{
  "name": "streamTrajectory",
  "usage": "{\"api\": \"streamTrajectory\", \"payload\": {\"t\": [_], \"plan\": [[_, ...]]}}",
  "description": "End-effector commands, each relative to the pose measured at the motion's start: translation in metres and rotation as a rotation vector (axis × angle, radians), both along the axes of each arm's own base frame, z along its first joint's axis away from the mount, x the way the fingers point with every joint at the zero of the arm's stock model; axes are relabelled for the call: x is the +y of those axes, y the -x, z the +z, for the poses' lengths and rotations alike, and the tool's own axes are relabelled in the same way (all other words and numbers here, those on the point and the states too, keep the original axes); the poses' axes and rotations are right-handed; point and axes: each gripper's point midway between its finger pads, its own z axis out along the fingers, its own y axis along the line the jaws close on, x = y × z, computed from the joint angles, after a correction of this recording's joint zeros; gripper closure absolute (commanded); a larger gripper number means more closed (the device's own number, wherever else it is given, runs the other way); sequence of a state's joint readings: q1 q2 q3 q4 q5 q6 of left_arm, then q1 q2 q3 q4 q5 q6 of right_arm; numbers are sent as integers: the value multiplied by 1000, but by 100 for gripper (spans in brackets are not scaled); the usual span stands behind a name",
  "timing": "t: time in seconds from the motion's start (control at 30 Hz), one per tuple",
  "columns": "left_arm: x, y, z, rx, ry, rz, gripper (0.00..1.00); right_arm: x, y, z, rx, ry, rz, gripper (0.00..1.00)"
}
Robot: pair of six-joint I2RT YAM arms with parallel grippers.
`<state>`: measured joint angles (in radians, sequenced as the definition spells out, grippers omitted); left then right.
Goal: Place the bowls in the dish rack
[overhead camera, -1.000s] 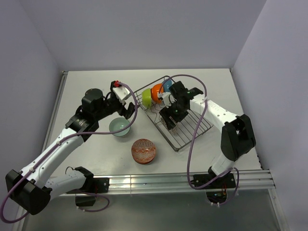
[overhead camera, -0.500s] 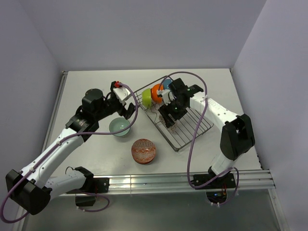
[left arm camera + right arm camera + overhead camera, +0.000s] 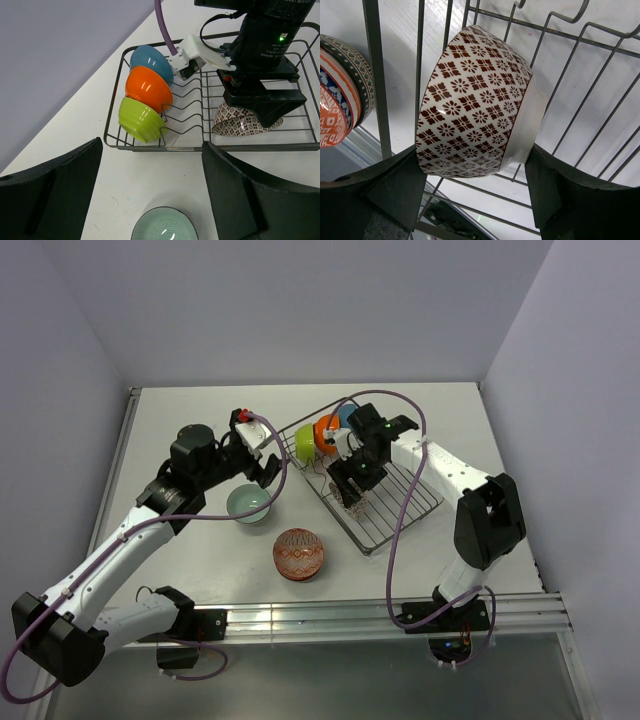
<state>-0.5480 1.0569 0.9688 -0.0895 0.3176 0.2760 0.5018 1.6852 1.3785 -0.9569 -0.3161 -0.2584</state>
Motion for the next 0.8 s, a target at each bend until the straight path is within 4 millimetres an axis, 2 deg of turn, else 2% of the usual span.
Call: {"api": "streamTrajectory", "payload": {"t": [0.0, 0.03, 0.1, 0.17, 0.33, 0.77], "plan": [[-1, 3, 11, -37, 13, -21, 14, -1, -15, 8, -87, 15, -8, 43], [-1, 2, 11, -39, 12, -20, 14, -1, -15, 10, -92, 12, -9, 48], [-1, 3, 10, -37, 10, -22, 14, -2, -15, 11, -99, 14, -12, 63], [0, 2, 10, -38, 9, -20, 14, -3, -18, 15, -112, 14, -16, 67], [0, 3, 11, -41, 10, -20, 14, -6, -23, 24, -146, 23, -17, 67], [2, 3, 6, -41, 1, -14, 14, -13, -29, 18, -153, 49, -16, 68]]}}
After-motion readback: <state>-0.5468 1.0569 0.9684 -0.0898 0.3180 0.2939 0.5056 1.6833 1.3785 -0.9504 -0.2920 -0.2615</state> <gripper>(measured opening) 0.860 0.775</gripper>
